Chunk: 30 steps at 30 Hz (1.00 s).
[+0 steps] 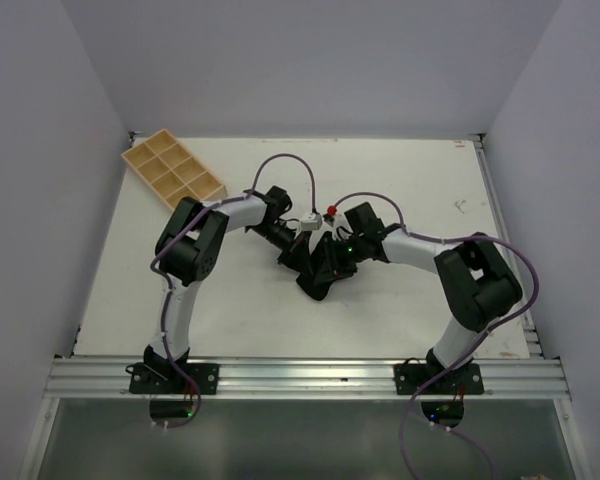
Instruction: Roll the underwear
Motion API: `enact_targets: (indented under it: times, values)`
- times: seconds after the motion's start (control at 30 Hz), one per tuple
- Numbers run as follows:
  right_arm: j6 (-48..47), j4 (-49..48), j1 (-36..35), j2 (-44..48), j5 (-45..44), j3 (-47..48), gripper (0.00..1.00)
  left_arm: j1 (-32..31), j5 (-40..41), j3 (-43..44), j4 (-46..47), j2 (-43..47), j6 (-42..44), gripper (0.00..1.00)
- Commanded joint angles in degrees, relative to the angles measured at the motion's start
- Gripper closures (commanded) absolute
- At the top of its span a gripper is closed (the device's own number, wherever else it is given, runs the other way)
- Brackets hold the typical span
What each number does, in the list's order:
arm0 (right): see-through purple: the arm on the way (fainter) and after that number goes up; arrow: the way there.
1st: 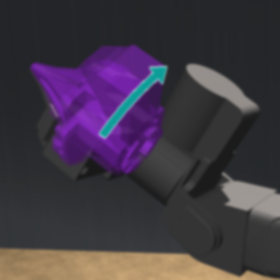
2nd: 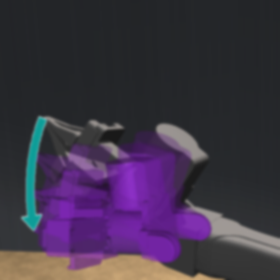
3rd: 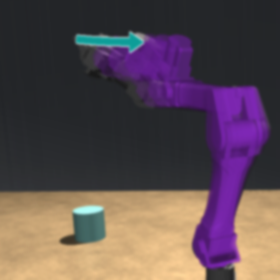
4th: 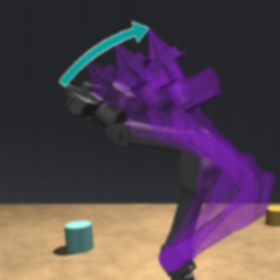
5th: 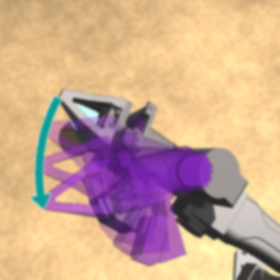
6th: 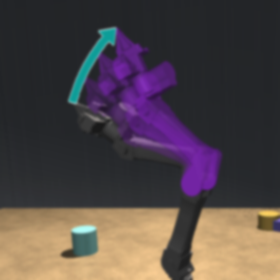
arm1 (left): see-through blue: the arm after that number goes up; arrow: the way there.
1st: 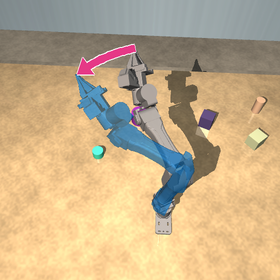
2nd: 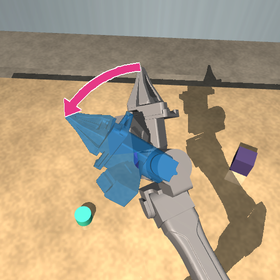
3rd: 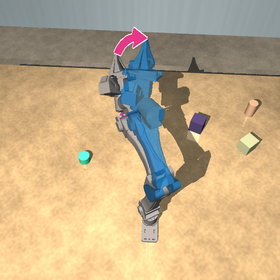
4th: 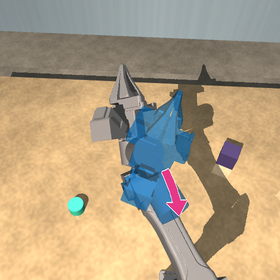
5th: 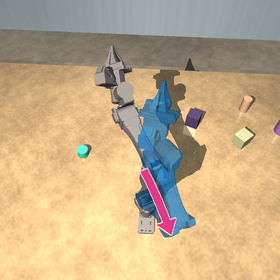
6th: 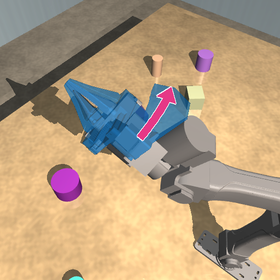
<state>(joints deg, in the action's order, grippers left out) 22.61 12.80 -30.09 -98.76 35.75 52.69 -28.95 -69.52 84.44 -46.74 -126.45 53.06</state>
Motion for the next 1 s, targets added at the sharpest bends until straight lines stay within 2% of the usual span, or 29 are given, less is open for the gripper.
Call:
enact_targets:
  times: [0.0,0.17,0.4,0.5,0.63,0.73,0.83,0.97]
  values:
    - [0.2,1.5,-0.1,3.8,-4.3,0.1,0.69,-0.9,4.2,0.5,0.7,-1.2,-0.8,1.00]
    - [-0.2,5.0,-0.6,7.0,-10.2,0.8,0.67,-1.0,5.4,-0.2,1.5,-0.9,-1.9,1.00]
    - [3.1,8.2,-1.6,16.0,-26.4,-2.7,0.66,-0.8,7.4,-1.9,6.3,0.1,-5.5,1.00]
    - [1.7,8.8,-4.7,20.0,-33.7,-2.3,0.66,-0.9,7.7,-1.1,6.1,-0.5,-6.2,1.00]
    - [-2.6,9.2,-15.0,23.1,-42.3,0.1,0.66,-0.8,8.0,0.2,6.0,-0.7,-6.8,1.00]
    - [-9.5,9.8,-21.6,22.1,-48.0,2.4,0.64,-0.8,8.2,1.0,5.8,-1.0,-7.4,1.00]
    - [-14.5,10.3,-25.4,19.7,-48.6,4.3,0.61,-0.8,8.4,1.2,5.7,-1.0,-7.8,1.00]
    - [-19.9,14.3,-28.7,12.0,-50.9,8.9,0.55,-0.9,9.1,1.0,5.6,-1.1,-7.9,1.00]
